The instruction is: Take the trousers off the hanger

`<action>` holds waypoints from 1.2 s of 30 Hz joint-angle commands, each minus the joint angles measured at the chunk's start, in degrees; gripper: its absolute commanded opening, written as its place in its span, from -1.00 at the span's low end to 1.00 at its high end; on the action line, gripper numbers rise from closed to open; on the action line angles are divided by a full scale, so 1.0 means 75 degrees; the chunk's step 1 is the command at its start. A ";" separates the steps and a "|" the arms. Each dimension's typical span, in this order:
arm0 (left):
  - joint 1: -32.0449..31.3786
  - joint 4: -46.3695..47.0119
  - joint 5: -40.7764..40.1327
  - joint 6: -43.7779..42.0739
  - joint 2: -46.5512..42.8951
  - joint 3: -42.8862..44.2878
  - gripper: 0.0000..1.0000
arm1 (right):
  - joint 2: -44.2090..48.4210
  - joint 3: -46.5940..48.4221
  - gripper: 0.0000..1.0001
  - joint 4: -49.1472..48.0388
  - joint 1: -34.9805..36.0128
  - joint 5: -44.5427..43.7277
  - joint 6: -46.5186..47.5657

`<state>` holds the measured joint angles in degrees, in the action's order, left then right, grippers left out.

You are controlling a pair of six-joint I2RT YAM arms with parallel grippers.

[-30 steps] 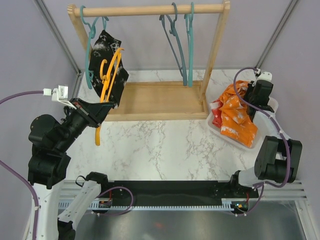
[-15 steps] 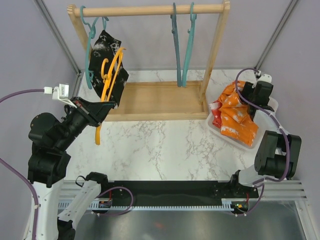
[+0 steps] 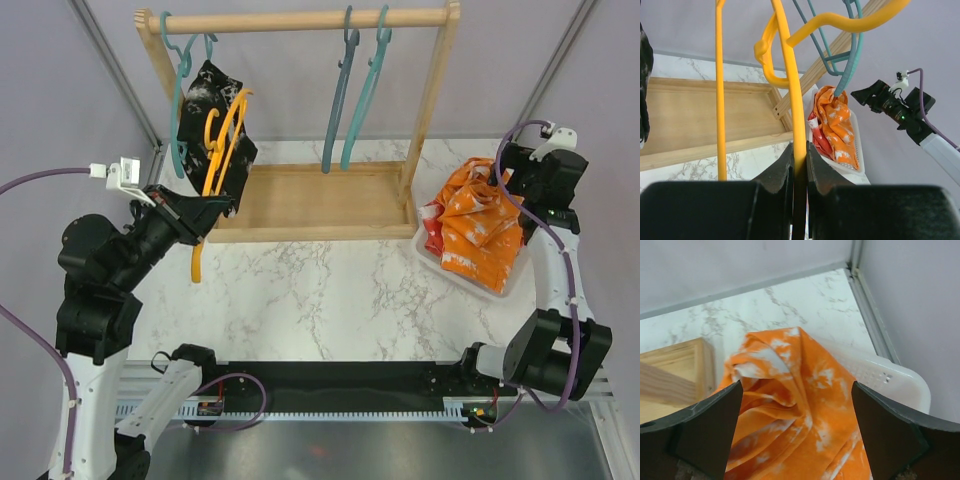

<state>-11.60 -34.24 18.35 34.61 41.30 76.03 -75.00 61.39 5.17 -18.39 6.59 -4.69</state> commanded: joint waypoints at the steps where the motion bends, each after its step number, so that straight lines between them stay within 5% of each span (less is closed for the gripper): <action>1: 0.0046 0.0288 0.0167 -0.0291 0.0060 0.0421 -0.95 | 0.0541 0.0312 0.96 0.0143 -0.0043 0.1343 0.0272; 8: 0.0046 0.0510 0.0307 -0.0220 0.0317 0.0515 -0.95 | 0.1854 -0.0191 0.97 0.0529 -0.0044 0.3221 0.0309; 21: 0.0034 0.1459 0.0904 0.0423 0.1745 0.1124 -0.96 | 0.4164 -0.3285 0.96 0.0026 -0.0055 0.5728 0.0214; 28: -0.0117 0.2490 0.1327 0.0858 0.2905 0.1416 -0.95 | 0.4691 -0.3626 0.96 -0.0139 -0.0055 0.5696 0.0484; 36: -0.1090 0.2549 0.0332 0.0659 0.4476 0.2787 -0.95 | 0.5113 -0.3661 0.96 -0.0056 -0.0055 0.5578 0.0485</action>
<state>-17.58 -20.18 23.86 39.05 72.99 91.90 -38.41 34.04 7.11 -18.61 47.31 -2.20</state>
